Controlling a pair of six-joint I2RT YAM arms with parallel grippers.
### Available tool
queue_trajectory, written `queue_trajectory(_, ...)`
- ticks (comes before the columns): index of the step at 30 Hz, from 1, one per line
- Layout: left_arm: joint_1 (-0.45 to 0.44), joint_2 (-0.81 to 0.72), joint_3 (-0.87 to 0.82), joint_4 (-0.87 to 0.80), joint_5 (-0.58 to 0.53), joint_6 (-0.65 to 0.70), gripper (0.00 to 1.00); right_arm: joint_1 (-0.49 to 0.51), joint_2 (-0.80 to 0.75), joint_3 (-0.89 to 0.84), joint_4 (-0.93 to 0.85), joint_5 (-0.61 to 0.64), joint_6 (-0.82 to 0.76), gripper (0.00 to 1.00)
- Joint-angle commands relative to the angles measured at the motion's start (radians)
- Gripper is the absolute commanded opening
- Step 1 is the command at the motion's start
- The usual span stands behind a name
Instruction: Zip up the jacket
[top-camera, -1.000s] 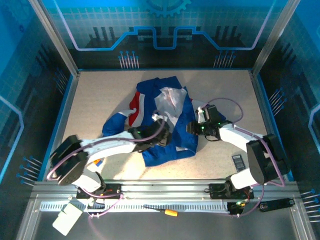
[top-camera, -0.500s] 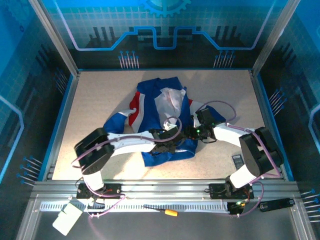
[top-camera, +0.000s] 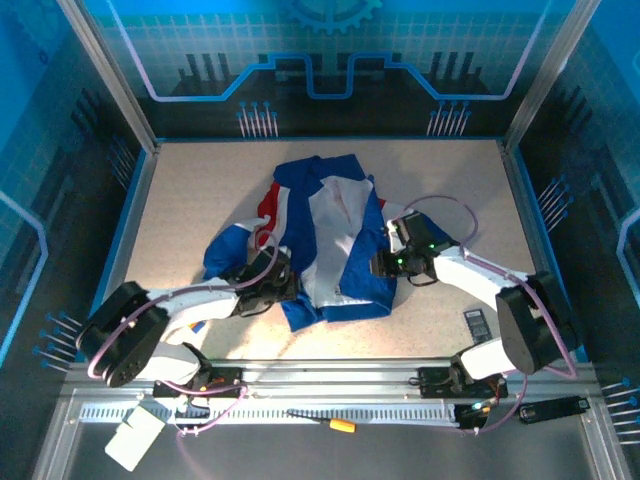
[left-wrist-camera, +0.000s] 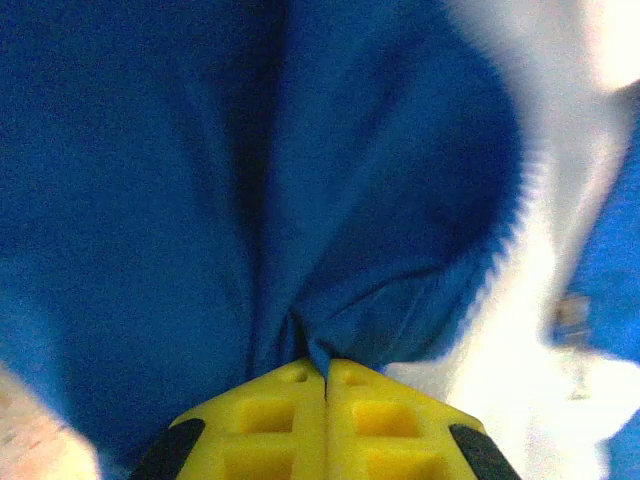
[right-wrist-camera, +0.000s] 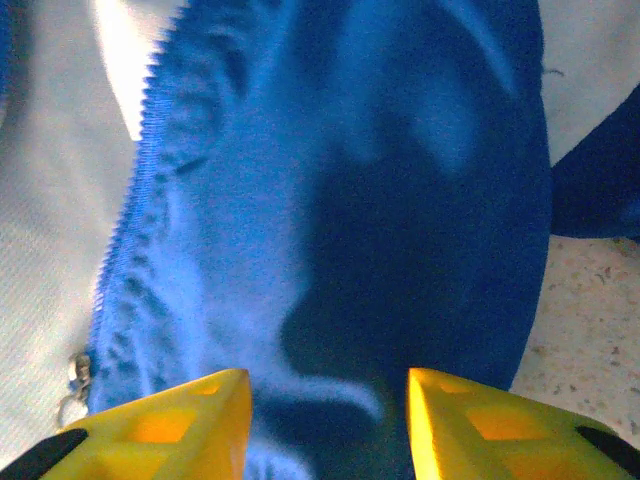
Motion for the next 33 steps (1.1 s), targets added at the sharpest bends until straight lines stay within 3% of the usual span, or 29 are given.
queue_trajectory(1,0.041,0.047,-0.069,0.203,0.155,-0.074,0.04,0.052,-0.061,0.046,-0.097,0.051,-0.062,0.45)
queue_trajectory(6,0.047,0.090,-0.094,0.259,0.192,-0.109,0.29,0.130,-0.079,0.079,-0.175,0.077,-0.086,0.36)
queue_trajectory(11,0.049,0.055,-0.101,0.253,0.198,-0.114,0.34,0.198,-0.022,0.113,-0.210,0.097,-0.125,0.40)
queue_trajectory(17,0.050,-0.028,-0.091,0.151,0.180,-0.087,0.23,0.256,0.093,0.189,-0.228,0.068,-0.082,0.48)
queue_trajectory(21,0.050,-0.117,-0.102,0.085,0.167,-0.067,0.13,0.267,0.119,0.178,-0.143,-0.054,0.011,0.39)
queue_trajectory(25,0.057,-0.223,-0.139,0.100,0.181,-0.053,0.02,0.270,0.045,0.087,0.026,-0.217,0.129,0.36)
queue_trajectory(33,0.057,-0.374,-0.188,0.237,0.238,0.017,0.00,0.267,-0.011,-0.052,0.299,-0.413,0.408,0.39)
